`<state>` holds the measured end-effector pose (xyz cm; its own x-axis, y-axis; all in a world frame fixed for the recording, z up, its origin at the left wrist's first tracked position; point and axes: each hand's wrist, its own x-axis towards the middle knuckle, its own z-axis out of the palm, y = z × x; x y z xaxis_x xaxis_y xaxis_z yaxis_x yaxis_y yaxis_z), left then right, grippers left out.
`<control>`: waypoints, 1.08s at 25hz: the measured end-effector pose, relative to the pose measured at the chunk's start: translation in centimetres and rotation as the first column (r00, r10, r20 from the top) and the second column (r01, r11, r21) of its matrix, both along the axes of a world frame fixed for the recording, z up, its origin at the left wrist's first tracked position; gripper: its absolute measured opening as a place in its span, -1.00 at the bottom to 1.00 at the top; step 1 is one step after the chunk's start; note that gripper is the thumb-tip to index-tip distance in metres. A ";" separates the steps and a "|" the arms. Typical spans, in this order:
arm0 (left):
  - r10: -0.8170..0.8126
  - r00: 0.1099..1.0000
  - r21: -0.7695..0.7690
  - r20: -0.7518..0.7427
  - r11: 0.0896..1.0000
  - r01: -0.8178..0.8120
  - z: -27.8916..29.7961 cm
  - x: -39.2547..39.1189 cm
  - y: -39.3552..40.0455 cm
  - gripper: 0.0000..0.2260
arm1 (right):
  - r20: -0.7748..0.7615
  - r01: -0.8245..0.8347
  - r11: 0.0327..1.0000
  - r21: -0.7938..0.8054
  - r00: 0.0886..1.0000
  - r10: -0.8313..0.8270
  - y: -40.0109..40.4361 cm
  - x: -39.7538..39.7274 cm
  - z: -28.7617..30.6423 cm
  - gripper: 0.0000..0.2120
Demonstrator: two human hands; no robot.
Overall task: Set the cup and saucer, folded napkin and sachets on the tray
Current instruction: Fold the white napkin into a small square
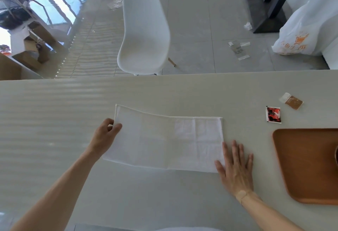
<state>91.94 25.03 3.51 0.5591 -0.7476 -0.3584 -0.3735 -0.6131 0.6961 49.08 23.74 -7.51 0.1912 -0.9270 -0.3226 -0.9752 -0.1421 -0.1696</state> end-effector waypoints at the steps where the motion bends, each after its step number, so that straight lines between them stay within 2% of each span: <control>1: -0.015 0.998 0.000 -0.064 1.000 0.015 0.7 -0.5 -0.1 -0.91 | -0.001 0.000 1.000 -0.017 1.000 0.000 -0.1 -0.5 -0.1 -0.26; 5: -0.134 0.952 -0.018 -0.273 0.991 0.135 3.6 -4.5 -1.5 -0.92 | 0.014 0.086 0.994 -0.062 0.996 -0.085 -0.6 -4.1 -0.4 -0.31; 8: -0.219 0.915 -0.035 -0.339 0.975 0.221 5.3 -8.4 -3.3 -0.91 | -0.001 0.127 0.988 -0.087 0.992 -0.128 -0.6 -6.2 -0.8 -0.35; 14: -0.290 0.880 0.019 -0.377 0.947 0.320 4.4 -16.3 -5.8 -0.82 | 0.000 0.147 0.984 -0.103 0.989 -0.148 -0.5 -6.4 -1.5 -0.41; 22: -0.278 0.874 0.177 -0.398 0.912 0.370 -1.8 -24.9 -8.6 -0.86 | -0.007 0.145 0.981 -0.132 0.989 -0.147 -0.7 -6.8 -2.1 -0.42; 24: -0.246 0.890 0.213 -0.385 0.914 0.345 -3.2 -26.2 -9.0 -0.88 | 0.005 0.134 0.979 -0.152 0.991 -0.135 -0.6 -6.5 -2.0 -0.43; 27: -0.279 0.893 0.264 -0.352 0.886 0.381 -5.2 -28.4 -9.6 -0.86 | 0.014 0.145 0.976 -0.164 0.989 -0.144 -0.5 -6.6 -2.3 -0.43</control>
